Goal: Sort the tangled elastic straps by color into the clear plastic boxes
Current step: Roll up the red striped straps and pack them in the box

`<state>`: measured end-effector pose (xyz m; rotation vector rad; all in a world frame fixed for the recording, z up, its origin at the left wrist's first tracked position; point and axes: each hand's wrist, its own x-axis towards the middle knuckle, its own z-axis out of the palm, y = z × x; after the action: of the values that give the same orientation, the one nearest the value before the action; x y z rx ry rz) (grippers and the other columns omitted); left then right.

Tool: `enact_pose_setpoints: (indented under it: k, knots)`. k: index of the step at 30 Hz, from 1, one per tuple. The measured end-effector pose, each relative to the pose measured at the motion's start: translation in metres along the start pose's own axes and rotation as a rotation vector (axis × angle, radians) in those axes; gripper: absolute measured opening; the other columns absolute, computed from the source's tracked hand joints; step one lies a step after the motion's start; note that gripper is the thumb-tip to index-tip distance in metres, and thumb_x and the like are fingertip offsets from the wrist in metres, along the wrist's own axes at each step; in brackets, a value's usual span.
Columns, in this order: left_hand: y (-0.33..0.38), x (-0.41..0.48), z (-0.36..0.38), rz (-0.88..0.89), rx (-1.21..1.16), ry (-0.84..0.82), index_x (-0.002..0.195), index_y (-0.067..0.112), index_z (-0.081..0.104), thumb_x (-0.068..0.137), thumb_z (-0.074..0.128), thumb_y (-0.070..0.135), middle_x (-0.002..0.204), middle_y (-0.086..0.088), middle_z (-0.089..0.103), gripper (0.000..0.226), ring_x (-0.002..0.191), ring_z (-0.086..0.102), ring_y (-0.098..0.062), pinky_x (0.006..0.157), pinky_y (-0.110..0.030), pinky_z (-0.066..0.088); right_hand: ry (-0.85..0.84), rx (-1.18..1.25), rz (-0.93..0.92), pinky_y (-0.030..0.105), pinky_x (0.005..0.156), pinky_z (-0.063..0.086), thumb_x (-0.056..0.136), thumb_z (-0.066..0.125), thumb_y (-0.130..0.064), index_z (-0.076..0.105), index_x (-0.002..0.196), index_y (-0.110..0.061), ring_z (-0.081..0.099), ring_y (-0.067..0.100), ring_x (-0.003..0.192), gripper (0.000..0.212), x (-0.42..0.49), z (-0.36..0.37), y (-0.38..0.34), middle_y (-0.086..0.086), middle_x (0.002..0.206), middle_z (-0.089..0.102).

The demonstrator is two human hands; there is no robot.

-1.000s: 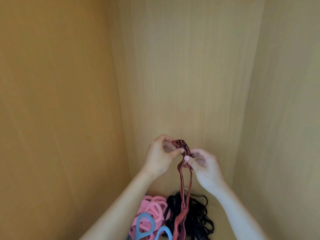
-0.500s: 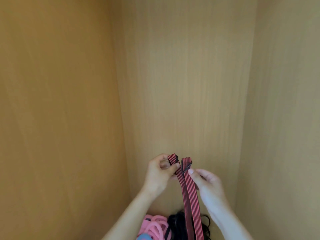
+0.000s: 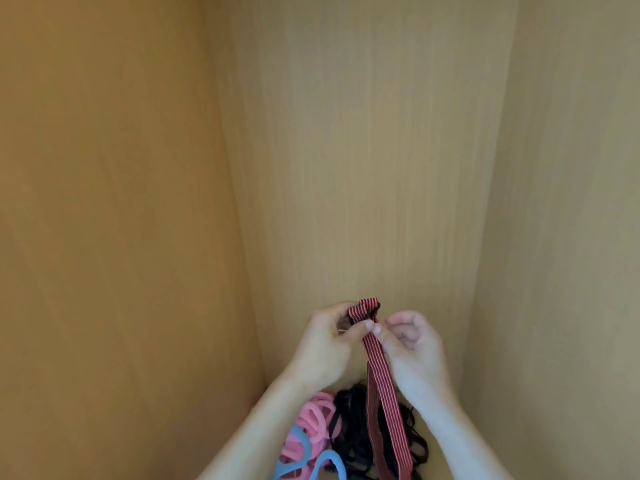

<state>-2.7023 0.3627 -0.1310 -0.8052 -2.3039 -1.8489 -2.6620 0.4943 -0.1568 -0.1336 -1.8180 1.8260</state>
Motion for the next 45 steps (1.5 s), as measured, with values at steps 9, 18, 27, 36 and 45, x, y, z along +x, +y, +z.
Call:
enact_pose_setpoints:
  k: [9, 18, 27, 36, 45]
  knots:
    - [-0.013, -0.019, -0.004, 0.007, 0.053, -0.017, 0.098, 0.010, 0.076, 0.086, 0.079, 0.015, 0.089, 0.003, 0.078, 0.013, 0.080, 0.072, -0.007, 0.076, -0.017, 0.054, -0.287, -0.164, -0.119, 0.022, 0.079, 0.051, 0.090, 0.073, -0.011, 0.067, 0.123, -0.032, 0.061, 0.009, 0.084, 0.040, -0.016, -0.020, -0.006, -0.012, 0.106, 0.062]
    - [-0.026, -0.030, 0.004, -0.039, 0.079, -0.090, 0.111, 0.027, 0.070, 0.082, 0.082, 0.024, 0.102, 0.014, 0.075, 0.031, 0.096, 0.071, -0.007, 0.085, -0.027, 0.058, -0.218, -0.163, -0.122, 0.016, 0.078, 0.047, 0.086, 0.075, -0.007, 0.077, 0.100, -0.034, 0.056, 0.005, 0.079, 0.030, -0.026, -0.028, 0.005, 0.000, 0.093, 0.060]
    - [-0.052, -0.045, 0.011, -0.178, -0.281, -0.315, 0.117, 0.007, 0.064, 0.104, 0.049, 0.013, 0.105, -0.006, 0.076, 0.020, 0.102, 0.072, -0.016, 0.088, -0.022, 0.053, -0.100, 0.120, 0.027, 0.040, 0.069, 0.054, 0.086, 0.066, 0.013, 0.070, 0.106, -0.005, 0.064, 0.017, 0.068, 0.027, -0.048, -0.019, -0.006, 0.018, 0.083, 0.068]
    - [-0.051, -0.054, 0.017, -0.089, -0.310, -0.161, 0.107, 0.018, 0.064, 0.099, 0.046, -0.007, 0.096, -0.002, 0.077, 0.031, 0.087, 0.073, -0.012, 0.075, -0.020, 0.053, -0.067, 0.067, 0.091, 0.041, 0.081, 0.062, 0.095, 0.066, -0.020, 0.067, 0.107, -0.002, 0.072, 0.030, 0.088, 0.022, -0.083, -0.017, -0.017, 0.017, 0.099, 0.073]
    - [-0.040, -0.069, 0.023, -0.009, -0.324, -0.105, 0.098, 0.031, 0.074, 0.089, 0.056, 0.006, 0.096, 0.012, 0.078, 0.033, 0.092, 0.073, -0.005, 0.079, -0.017, 0.055, 0.141, 0.405, 0.327, 0.035, 0.067, 0.061, 0.088, 0.062, 0.003, 0.057, 0.115, 0.006, 0.071, 0.023, 0.079, 0.027, -0.111, -0.007, -0.005, 0.019, 0.095, 0.071]
